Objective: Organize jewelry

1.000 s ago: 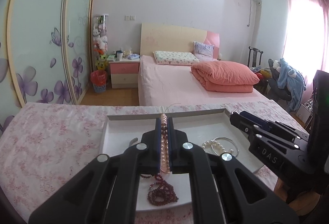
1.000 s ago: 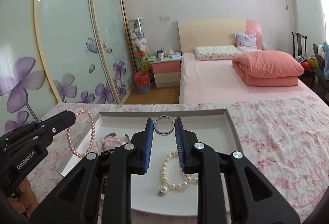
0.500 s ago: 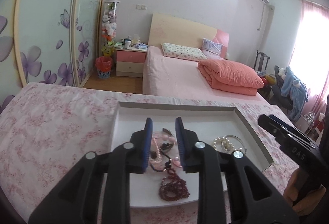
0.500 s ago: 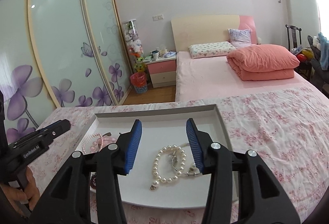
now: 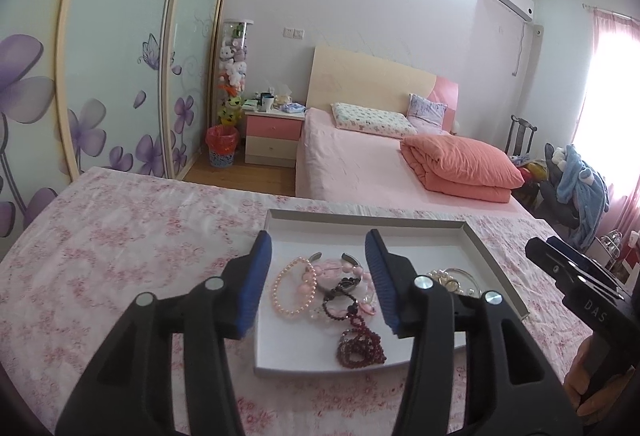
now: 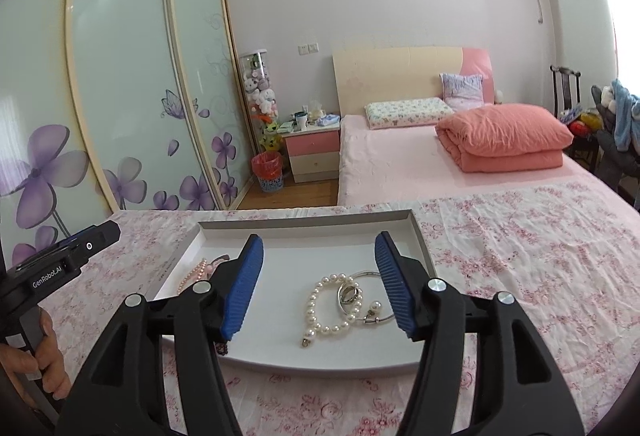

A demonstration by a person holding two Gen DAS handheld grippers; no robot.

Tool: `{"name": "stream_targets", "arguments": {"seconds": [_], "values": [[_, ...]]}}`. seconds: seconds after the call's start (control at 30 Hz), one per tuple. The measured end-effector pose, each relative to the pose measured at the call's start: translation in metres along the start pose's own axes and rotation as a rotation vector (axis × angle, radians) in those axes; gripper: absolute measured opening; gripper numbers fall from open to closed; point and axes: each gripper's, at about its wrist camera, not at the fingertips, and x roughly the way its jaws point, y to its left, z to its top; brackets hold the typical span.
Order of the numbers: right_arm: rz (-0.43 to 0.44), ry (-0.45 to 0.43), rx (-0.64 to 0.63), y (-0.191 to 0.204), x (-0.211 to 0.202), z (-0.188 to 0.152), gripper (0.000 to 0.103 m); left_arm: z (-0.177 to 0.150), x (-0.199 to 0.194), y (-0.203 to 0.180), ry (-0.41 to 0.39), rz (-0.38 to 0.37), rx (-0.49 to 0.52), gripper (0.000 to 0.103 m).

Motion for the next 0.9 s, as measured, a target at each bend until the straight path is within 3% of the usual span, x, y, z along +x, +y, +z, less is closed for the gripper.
{"name": "stream_targets", "arguments": {"seconds": [0.13, 0.17, 0.23, 0.3, 0.4, 0.9], "values": [[-0.003, -0.019, -0.017, 0.007, -0.012, -0.003, 0.076, -0.004, -0.013, 0.001, -0.013, 0.011, 0.005, 0.059], [-0.003, -0.023, -0.017, 0.009, -0.015, -0.004, 0.087, -0.005, -0.017, 0.001, -0.018, 0.017, 0.010, 0.063], [-0.002, -0.042, -0.014, 0.012, -0.022, -0.007, 0.100, -0.008, -0.023, 0.002, -0.025, 0.028, 0.016, 0.072], [-0.006, -0.053, -0.017, 0.014, -0.028, -0.009, 0.101, -0.011, -0.030, 0.002, -0.037, 0.040, 0.021, 0.088], [-0.003, -0.038, -0.011, 0.015, -0.032, -0.012, 0.101, -0.016, -0.040, 0.002, -0.054, 0.063, 0.041, 0.099], [-0.015, -0.052, -0.013, 0.010, -0.080, -0.032, 0.101, -0.053, -0.092, 0.002, -0.093, 0.070, 0.099, 0.099]]}}
